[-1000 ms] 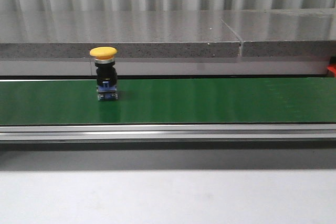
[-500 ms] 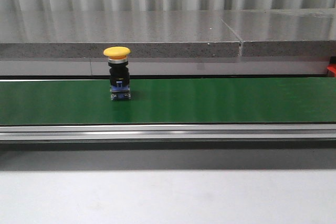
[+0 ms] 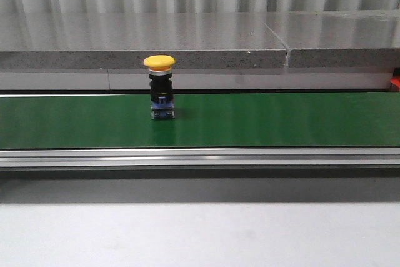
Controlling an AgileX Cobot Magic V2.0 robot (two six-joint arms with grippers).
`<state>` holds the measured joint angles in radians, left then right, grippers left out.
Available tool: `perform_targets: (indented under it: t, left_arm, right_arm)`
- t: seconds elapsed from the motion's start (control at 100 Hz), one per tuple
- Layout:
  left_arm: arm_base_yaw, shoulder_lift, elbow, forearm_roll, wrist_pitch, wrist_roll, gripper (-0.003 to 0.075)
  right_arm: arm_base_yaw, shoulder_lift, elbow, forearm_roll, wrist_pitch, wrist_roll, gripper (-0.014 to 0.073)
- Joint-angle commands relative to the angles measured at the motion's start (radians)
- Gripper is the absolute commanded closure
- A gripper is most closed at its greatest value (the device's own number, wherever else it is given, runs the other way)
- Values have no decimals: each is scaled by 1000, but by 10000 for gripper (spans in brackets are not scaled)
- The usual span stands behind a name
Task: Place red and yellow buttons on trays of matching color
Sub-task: 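Carry the red button into the red tray and open the right gripper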
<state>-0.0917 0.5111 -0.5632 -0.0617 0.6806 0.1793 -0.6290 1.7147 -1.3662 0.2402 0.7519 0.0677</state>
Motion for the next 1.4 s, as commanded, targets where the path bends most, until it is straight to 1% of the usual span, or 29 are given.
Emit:
perform_targets:
  t: [0.0, 0.4, 0.77, 0.84, 0.88, 0.93, 0.95, 1.03, 1.08, 1.15, 1.39]
  left_arm:
    - [-8, 2, -26, -8, -66, -6, 741]
    - [-8, 2, -26, -8, -66, -6, 741]
    - [-8, 2, -26, -8, -66, -6, 741]
    - [-8, 2, -26, -8, -66, -6, 741]
    - [-8, 2, -26, -8, -66, -6, 741]
    - [-8, 2, -26, -8, -66, -6, 741]
    - [-8, 2, -26, -8, -66, -6, 741]
    - [-8, 2, -26, -8, -66, -6, 741]
    - [-8, 2, -26, -8, -66, -6, 741]
    - [-8, 2, -26, -8, -66, -6, 741]
    - [-8, 2, -26, -8, -66, -6, 741]
  right_arm:
    - [-4, -25, -24, 31, -70, 1, 543]
    - [-4, 67, -24, 44, -140, 1, 543]
    - [-4, 125, -24, 51, -154, 1, 538]
    - [-4, 126, -24, 51, -162, 1, 503]
    - [-4, 126, -24, 51, -164, 1, 456]
    - [-4, 126, -24, 51, -164, 1, 375]
    - [-4, 126, -24, 51, -164, 1, 319]
    - [-4, 126, -24, 51, -169, 1, 165]
    - [-4, 126, -24, 51, -172, 1, 90]
    - [-4, 122, -24, 51, -176, 1, 61]
    - [-4, 71, -24, 51, -174, -4, 74]
